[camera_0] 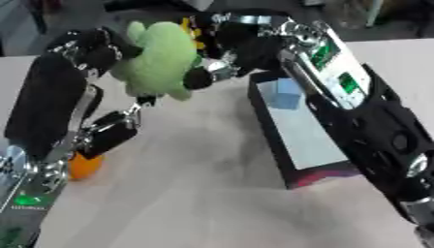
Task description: Pick up the objects with one hand, pass them to the other hand, and then place them into the box on the other side of the table.
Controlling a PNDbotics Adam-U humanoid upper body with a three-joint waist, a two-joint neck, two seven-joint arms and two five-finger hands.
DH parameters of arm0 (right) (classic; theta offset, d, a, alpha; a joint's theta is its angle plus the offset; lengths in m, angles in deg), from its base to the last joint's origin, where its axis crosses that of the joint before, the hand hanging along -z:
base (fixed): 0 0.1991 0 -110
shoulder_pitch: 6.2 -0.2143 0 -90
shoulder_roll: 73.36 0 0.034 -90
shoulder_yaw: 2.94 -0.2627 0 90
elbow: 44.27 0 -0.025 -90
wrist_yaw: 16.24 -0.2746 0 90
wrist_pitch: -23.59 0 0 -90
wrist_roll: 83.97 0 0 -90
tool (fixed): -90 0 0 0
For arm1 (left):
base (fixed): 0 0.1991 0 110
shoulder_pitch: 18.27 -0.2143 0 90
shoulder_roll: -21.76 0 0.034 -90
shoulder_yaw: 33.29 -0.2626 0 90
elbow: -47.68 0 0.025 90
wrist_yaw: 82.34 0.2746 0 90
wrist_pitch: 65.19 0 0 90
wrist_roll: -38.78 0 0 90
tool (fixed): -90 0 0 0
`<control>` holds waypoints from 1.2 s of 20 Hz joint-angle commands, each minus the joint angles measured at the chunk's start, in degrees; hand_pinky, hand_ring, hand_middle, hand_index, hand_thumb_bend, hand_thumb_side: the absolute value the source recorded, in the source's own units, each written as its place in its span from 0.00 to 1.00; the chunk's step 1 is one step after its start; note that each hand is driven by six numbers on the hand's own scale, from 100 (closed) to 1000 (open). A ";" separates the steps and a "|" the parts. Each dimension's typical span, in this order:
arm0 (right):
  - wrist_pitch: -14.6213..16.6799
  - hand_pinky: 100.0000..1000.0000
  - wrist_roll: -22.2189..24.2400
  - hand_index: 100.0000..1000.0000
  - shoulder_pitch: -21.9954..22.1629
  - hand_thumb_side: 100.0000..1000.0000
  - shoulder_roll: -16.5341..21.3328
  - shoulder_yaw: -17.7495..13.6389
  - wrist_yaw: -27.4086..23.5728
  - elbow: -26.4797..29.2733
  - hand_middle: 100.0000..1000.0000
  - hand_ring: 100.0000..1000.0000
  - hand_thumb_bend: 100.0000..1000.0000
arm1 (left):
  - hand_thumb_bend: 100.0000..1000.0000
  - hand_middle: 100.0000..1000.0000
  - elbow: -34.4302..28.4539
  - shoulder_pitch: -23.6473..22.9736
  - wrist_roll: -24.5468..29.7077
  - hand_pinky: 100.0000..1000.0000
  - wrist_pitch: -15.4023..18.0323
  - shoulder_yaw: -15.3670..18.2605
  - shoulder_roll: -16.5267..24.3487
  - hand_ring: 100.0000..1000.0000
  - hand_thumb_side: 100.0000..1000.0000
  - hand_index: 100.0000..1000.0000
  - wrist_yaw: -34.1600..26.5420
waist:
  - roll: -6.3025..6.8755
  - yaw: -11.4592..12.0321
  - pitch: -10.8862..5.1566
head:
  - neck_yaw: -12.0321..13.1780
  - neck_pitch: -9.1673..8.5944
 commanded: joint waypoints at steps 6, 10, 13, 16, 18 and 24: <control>-1.03 1.00 0.66 1.00 -1.31 0.21 -0.23 0.09 -0.10 0.55 1.00 1.00 0.65 | 0.00 0.51 -0.28 1.63 -0.84 0.70 0.53 -0.37 -2.39 0.54 0.00 0.40 3.35 | -0.43 0.53 -0.33 | -1.18 -0.01; -1.94 0.99 -0.82 0.96 -1.38 0.20 -0.43 -0.08 -0.70 0.36 1.00 1.00 0.61 | 0.00 0.51 -0.09 1.86 -0.78 0.70 0.98 -0.91 -3.23 0.54 0.00 0.40 3.83 | -0.42 0.60 -0.21 | -1.24 0.11; -3.38 0.99 -2.85 0.81 -1.32 0.08 -0.52 -0.14 -2.67 0.27 0.86 1.00 0.47 | 0.00 0.51 0.17 1.74 -0.69 0.70 1.24 -1.12 -3.48 0.54 0.00 0.41 4.21 | -0.36 0.52 -0.14 | -1.23 0.21; -4.87 0.97 -4.43 0.71 -1.32 0.00 -0.59 -0.05 -6.17 0.49 0.75 0.93 0.34 | 0.01 0.51 0.34 1.61 -0.69 0.70 1.37 -1.23 -3.75 0.54 0.00 0.41 4.44 | -0.27 0.42 -0.12 | -1.32 0.25; -5.54 0.95 -5.11 0.67 -1.29 0.00 -0.47 0.21 -8.05 0.95 0.71 0.90 0.30 | 0.01 0.51 0.36 1.53 -0.77 0.70 1.41 -1.25 -3.86 0.54 0.00 0.42 4.55 | -0.23 0.32 -0.14 | -1.34 0.30; -8.22 0.92 -5.80 0.49 -1.04 0.13 -0.23 0.29 -11.07 1.45 0.56 0.83 0.35 | 0.40 0.54 0.42 1.17 -1.28 0.71 0.69 -1.14 -3.84 0.56 0.00 0.53 4.59 | -0.16 0.14 -0.30 | -1.06 0.37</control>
